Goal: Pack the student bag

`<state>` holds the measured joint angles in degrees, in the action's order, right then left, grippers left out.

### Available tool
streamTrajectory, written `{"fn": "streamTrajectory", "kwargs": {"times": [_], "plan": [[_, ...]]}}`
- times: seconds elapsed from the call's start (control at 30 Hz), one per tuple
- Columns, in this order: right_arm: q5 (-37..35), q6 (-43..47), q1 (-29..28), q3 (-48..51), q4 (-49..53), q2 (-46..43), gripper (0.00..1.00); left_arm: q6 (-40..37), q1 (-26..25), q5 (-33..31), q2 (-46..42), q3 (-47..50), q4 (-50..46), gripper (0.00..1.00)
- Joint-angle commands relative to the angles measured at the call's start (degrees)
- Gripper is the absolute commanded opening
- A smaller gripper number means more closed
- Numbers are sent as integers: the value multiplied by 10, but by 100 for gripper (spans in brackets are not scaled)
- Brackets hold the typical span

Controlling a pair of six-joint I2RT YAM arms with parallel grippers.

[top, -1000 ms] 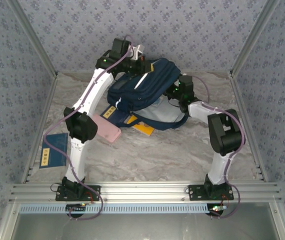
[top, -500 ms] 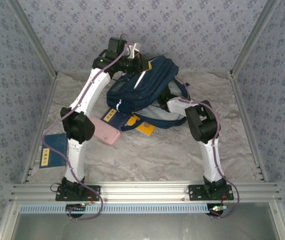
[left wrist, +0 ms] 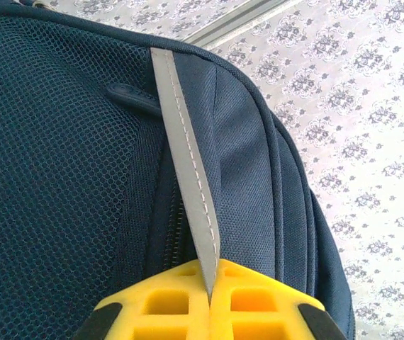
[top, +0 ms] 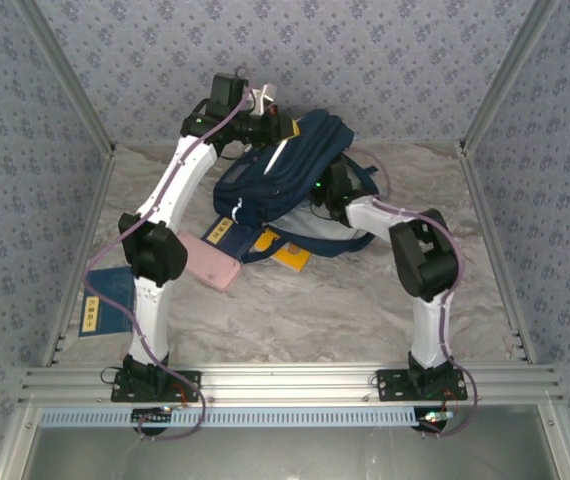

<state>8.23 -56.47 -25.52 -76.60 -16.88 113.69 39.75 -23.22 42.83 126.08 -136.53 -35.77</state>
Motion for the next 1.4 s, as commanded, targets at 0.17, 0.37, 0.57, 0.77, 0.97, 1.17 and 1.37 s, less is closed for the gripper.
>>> {"fn": "streamTrajectory", "kwargs": {"times": [0.17,0.37,0.57,0.77,0.97,1.17,1.37], "plan": [[5,55,31,199,-3,-197,88,-16,2,12,-40,-20,42,0],[-99,151,20,320,91,-418,85,-67,-24,-22,-10,-23,-8,0],[-254,182,10,403,208,-639,84,-94,-72,-45,41,-45,-69,4],[-291,241,3,389,275,-725,84,-109,-114,-92,57,-68,-113,38],[-222,277,-45,378,245,-714,84,-120,-118,-144,-53,38,-93,44],[-182,321,-145,340,190,-609,85,-67,-99,-277,-335,382,49,51],[-138,364,-249,232,192,-408,89,-28,-71,-365,-580,651,73,60]]}}
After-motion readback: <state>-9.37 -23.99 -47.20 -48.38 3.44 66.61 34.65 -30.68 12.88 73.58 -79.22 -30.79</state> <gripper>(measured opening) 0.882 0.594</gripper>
